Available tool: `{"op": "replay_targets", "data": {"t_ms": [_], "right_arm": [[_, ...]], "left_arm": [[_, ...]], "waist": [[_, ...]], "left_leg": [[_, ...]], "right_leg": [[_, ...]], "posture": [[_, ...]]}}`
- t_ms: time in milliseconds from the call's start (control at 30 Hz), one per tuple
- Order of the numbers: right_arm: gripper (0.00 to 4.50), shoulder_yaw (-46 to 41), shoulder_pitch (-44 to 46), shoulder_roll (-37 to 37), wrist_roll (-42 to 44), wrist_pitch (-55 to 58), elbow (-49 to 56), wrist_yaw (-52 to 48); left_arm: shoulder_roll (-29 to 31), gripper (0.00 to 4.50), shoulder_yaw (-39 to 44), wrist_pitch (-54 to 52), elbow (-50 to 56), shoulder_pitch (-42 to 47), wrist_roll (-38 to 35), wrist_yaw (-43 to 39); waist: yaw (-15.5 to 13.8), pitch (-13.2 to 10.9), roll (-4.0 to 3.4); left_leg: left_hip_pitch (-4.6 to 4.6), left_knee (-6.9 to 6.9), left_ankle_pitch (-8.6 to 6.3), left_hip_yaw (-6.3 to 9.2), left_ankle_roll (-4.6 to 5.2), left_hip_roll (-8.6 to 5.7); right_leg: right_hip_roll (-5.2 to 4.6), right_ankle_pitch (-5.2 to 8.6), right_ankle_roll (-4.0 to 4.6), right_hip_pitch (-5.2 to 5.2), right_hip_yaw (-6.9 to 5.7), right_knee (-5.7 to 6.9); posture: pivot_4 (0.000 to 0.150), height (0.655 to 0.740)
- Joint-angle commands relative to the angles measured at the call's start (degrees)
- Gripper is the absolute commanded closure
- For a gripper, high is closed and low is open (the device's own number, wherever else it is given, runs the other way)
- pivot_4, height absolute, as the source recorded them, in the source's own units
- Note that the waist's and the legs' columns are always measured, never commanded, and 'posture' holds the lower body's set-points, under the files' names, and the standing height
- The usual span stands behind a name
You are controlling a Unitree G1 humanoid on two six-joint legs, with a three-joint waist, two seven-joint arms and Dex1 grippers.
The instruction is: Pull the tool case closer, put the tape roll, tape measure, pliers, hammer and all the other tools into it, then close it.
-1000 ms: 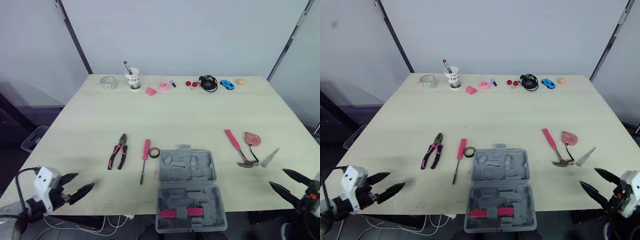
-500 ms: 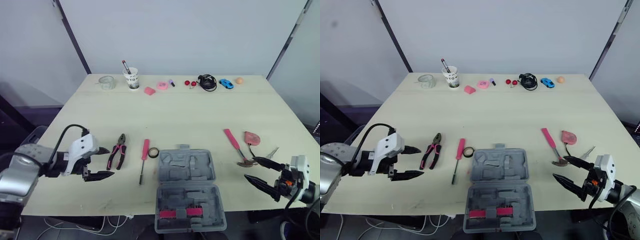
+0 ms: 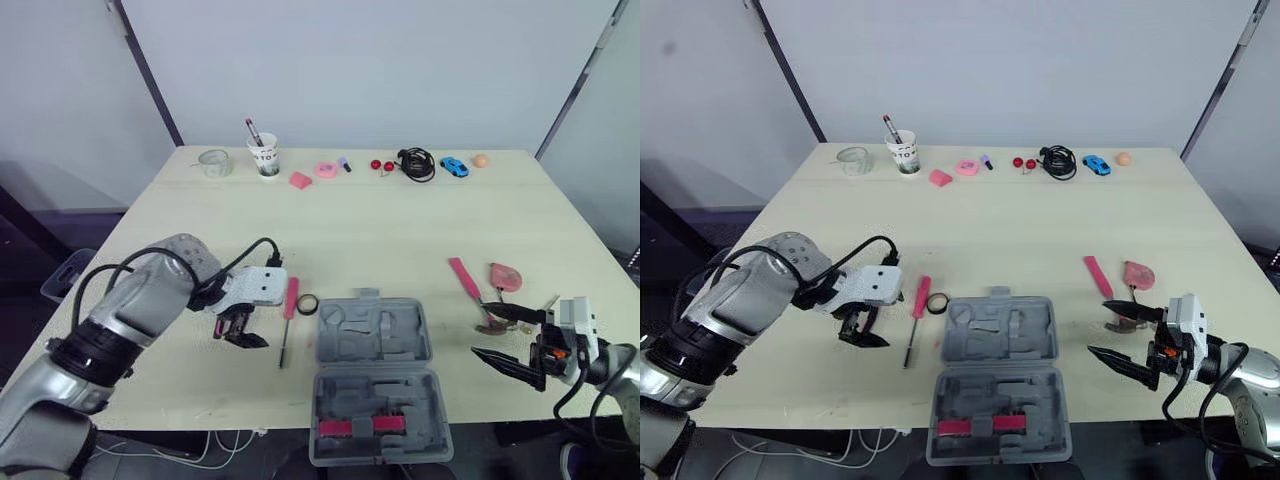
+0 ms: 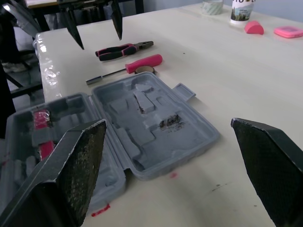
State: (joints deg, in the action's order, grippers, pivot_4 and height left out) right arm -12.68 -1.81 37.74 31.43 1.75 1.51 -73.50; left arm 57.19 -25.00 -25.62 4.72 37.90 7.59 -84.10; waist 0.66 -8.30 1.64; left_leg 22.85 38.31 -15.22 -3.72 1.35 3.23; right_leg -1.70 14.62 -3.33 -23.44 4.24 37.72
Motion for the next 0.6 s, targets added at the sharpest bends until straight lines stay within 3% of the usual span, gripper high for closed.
{"op": "replay_targets", "data": {"t_ms": [33, 600], "right_arm": [[0.08, -0.34, 1.27, 0.59, -0.38, -2.17, -0.37, -0.88], [0.08, 1.9, 4.09, -0.59, -0.98, -1.49, 0.25, 1.32]], "left_arm": [[-2.19, 0.0, -2.7, -2.78, 1.06, 2.77, 3.17, -0.55], [-14.68, 0.0, -15.4, -7.71, -5.86, 12.72, 20.65, -0.4]], "waist": [[-0.06, 0.0, 0.0], [-0.11, 0.0, 0.0]], "left_leg": [[0.0, 0.02, 0.0, 0.0, 0.0, -0.01], [0.02, 0.08, 0.0, 0.05, 0.0, -0.03]], "right_leg": [[-0.01, 0.01, 0.01, 0.01, 0.01, 0.0], [0.01, -0.02, -0.03, 0.04, 0.02, 0.03]], "posture": [[0.15, 0.74], [0.15, 0.74]]}}
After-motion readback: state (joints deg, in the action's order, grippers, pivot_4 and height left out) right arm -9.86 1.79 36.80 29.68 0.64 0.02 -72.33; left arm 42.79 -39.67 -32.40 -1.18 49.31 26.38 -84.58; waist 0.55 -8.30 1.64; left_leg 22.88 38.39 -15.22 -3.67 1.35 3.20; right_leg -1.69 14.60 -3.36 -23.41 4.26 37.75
